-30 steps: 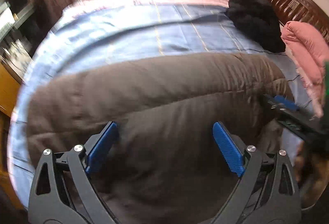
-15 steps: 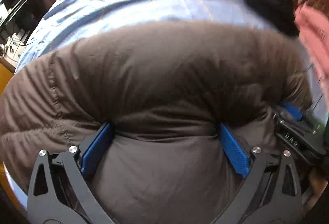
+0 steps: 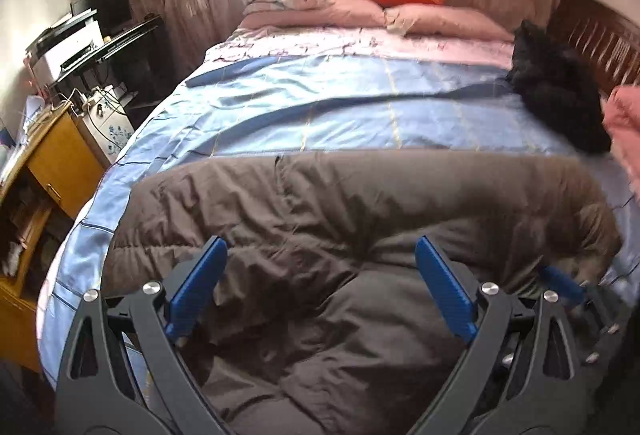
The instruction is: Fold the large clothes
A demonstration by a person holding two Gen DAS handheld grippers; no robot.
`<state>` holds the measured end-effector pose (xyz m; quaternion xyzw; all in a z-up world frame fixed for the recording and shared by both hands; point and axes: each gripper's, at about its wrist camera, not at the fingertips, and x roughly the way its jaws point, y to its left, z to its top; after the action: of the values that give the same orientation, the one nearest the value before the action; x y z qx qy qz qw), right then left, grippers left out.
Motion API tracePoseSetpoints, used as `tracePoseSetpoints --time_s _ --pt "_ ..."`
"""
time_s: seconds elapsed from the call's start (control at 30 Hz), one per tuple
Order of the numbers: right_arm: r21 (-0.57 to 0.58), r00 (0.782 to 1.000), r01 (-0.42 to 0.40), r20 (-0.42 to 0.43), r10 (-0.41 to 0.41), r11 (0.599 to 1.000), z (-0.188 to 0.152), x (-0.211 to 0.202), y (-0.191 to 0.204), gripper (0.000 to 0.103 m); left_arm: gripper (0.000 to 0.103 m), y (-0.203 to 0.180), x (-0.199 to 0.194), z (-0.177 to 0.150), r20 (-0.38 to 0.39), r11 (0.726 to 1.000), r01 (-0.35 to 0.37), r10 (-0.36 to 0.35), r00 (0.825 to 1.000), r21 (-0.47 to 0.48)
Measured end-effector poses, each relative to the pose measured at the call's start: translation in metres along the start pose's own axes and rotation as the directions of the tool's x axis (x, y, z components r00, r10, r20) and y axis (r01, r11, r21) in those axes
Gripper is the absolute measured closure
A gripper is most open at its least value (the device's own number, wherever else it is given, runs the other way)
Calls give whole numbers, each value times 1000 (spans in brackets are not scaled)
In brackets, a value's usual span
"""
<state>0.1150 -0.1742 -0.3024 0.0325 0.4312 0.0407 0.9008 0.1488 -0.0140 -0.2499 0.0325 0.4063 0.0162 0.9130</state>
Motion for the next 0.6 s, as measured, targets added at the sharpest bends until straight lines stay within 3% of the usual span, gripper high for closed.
tracePoseSetpoints --time_s 0.17,0.43,0.6 --pt "38 1000 -16 -17 17 999 3 12 -13 23 7 3 27 -9 -54 1000 -11 11 998 9" --pt "15 1000 3 -12 -3 1000 -1 15 -9 20 2 3 51 -17 -81 999 -30 31 996 14" --pt "24 1000 -7 -14 7 1000 -4 22 -12 16 2 11 67 -21 -113 1000 7 -10 994 -30"
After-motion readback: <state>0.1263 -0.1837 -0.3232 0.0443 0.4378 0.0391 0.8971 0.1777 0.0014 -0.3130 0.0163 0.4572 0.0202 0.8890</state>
